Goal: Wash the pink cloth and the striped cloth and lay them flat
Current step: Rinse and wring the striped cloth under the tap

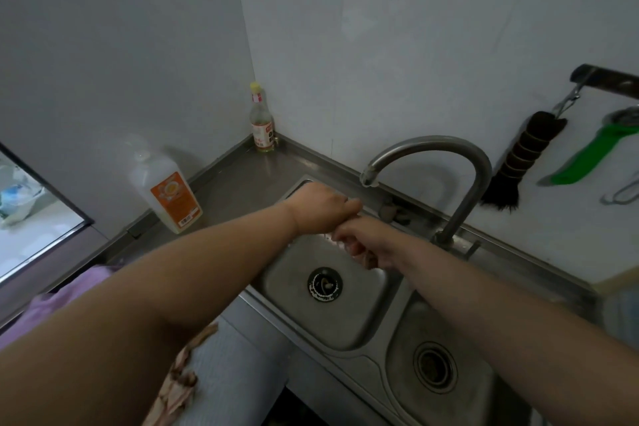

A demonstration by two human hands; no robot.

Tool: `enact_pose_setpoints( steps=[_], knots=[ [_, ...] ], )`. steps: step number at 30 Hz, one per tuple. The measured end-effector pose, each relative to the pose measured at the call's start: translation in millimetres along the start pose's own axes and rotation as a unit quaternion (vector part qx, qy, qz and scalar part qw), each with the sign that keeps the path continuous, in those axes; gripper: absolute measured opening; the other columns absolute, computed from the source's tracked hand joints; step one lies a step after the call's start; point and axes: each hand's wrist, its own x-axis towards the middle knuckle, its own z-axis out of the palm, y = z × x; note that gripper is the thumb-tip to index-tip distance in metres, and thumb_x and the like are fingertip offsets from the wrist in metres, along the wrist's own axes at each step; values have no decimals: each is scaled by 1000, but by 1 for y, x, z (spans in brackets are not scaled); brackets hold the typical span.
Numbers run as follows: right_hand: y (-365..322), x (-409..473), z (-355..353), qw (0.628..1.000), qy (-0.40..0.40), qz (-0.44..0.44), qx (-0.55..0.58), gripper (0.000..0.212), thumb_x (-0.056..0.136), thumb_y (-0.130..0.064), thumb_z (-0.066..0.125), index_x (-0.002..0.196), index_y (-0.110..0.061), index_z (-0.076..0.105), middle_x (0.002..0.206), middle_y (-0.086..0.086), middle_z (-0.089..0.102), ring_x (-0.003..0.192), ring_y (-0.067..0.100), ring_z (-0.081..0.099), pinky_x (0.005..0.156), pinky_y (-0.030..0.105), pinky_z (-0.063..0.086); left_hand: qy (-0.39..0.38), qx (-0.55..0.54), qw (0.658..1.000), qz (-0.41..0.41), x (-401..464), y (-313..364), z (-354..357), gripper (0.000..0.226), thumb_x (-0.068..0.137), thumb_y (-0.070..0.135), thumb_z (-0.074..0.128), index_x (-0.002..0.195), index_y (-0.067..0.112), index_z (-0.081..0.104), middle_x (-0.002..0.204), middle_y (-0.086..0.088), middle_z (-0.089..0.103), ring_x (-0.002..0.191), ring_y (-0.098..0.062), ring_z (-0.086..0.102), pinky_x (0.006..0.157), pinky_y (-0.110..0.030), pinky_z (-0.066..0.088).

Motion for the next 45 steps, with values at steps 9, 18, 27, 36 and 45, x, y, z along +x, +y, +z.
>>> enact_pose_setpoints(
  steps=[9,18,27,36,45],
  knots=[
    [9,-9,-21,997,34,-33,61,17,88,-14,62,105,-14,57,77,0,59,60,9,49,50,21,40,-158,-79,959,-222,25,14,11,19,92,25,50,96,14,65,90,-3,66,84,-22,65,77,-36,56],
    [80,13,-16,683,279,-461,-493,79,80,-18,64,146,-14,20,152,16,17,144,28,11,115,45,22,-414,-631,578,-310,14,22,10,18,94,22,49,77,18,49,48,7,46,40,-5,43,41,-15,34],
    [46,29,-40,455,231,-565,-649,20,79,-13,59,97,-10,52,69,7,60,56,23,57,44,28,41,-474,-657,517,-276,3,43,5,26,95,35,54,77,17,57,59,6,54,48,-5,50,50,-16,45],
    [10,17,-16,846,153,-126,-495,24,94,-13,39,107,-7,58,99,11,66,82,25,60,64,30,41,-132,-114,960,-219,15,45,15,59,91,12,50,144,16,22,99,-10,66,89,-31,65,71,-41,53],
    [6,11,-27,992,-82,76,-53,41,89,-14,53,53,-25,36,42,-7,28,34,6,19,40,17,13,-54,70,995,53,24,12,-2,29,100,28,39,126,19,49,100,-4,65,88,-25,64,62,-31,40]
  ],
)
